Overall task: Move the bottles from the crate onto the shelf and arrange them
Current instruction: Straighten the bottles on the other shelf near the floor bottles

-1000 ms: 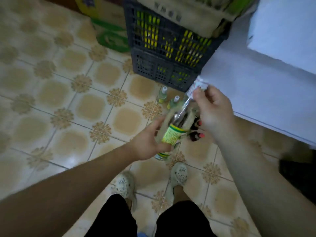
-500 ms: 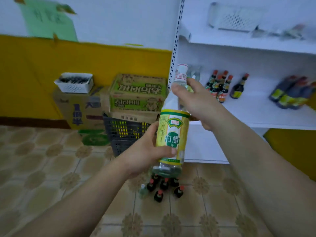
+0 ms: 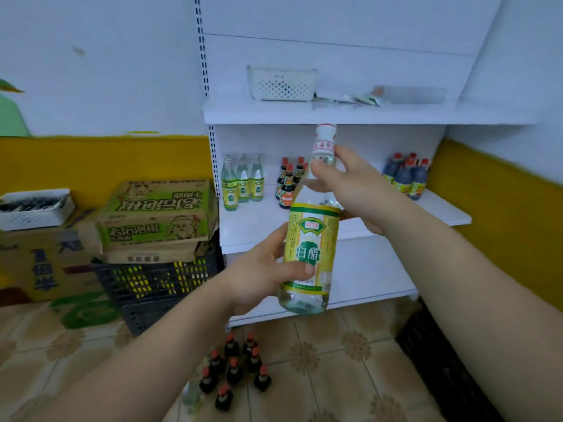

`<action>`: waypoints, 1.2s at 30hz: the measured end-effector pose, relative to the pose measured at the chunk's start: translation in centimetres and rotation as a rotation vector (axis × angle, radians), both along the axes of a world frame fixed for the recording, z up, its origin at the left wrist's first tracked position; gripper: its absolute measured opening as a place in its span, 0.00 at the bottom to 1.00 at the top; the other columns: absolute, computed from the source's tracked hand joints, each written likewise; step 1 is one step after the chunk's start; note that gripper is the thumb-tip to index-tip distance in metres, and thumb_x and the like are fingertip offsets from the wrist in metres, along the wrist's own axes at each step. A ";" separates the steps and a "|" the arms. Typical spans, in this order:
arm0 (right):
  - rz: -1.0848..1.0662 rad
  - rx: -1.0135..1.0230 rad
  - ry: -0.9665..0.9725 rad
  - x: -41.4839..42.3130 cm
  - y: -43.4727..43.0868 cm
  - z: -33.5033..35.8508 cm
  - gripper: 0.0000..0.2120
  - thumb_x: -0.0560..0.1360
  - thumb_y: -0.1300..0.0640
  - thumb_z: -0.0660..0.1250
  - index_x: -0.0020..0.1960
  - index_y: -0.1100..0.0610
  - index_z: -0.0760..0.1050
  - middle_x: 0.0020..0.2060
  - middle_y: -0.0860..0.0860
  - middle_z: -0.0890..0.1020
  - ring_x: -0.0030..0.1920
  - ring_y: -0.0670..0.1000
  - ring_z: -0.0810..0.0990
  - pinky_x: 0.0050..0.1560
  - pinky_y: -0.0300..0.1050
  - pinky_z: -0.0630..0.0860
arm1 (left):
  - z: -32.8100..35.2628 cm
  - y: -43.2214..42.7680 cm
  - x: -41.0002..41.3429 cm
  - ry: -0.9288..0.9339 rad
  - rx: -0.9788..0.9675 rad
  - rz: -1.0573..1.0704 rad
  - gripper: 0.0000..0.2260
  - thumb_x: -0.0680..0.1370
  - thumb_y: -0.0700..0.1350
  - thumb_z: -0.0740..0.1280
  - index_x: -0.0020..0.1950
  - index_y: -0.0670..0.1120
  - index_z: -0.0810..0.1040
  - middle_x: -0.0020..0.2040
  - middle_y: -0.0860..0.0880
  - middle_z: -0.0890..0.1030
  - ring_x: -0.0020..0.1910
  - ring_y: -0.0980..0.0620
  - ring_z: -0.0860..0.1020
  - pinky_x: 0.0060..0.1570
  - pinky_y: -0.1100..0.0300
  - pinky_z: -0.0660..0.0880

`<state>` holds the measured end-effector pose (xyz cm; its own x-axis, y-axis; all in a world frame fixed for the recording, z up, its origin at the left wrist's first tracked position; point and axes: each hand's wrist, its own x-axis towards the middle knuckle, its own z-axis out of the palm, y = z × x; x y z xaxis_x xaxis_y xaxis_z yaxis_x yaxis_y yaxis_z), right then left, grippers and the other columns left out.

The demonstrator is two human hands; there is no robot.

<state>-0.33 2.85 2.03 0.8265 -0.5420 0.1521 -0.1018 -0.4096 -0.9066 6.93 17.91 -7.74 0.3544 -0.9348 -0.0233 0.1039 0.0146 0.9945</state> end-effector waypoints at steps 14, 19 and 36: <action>0.124 0.050 -0.026 9.5 -7.5 -6.1 0.17 0.78 0.54 0.64 0.61 0.35 0.67 0.50 0.43 0.83 0.51 0.41 0.81 0.55 0.42 0.77 | -5.9 -8.4 10.7 -0.180 0.099 0.119 0.39 0.70 0.31 0.72 0.73 0.55 0.59 0.61 0.49 0.75 0.51 0.58 0.81 0.44 0.64 0.78; 0.114 0.043 -0.005 17.5 -10.3 -9.2 0.18 0.77 0.58 0.66 0.55 0.35 0.68 0.53 0.41 0.81 0.56 0.43 0.78 0.59 0.45 0.74 | -9.7 -11.5 19.3 -0.246 0.166 0.195 0.40 0.67 0.36 0.76 0.70 0.61 0.61 0.61 0.53 0.76 0.56 0.56 0.78 0.51 0.62 0.78; 0.363 -0.004 0.207 40.2 -21.9 -25.6 0.25 0.77 0.57 0.66 0.69 0.48 0.61 0.57 0.44 0.76 0.60 0.49 0.76 0.62 0.51 0.72 | -25.8 -23.4 37.6 -0.188 0.416 0.570 0.36 0.71 0.40 0.74 0.72 0.56 0.58 0.59 0.57 0.76 0.57 0.56 0.75 0.50 0.67 0.73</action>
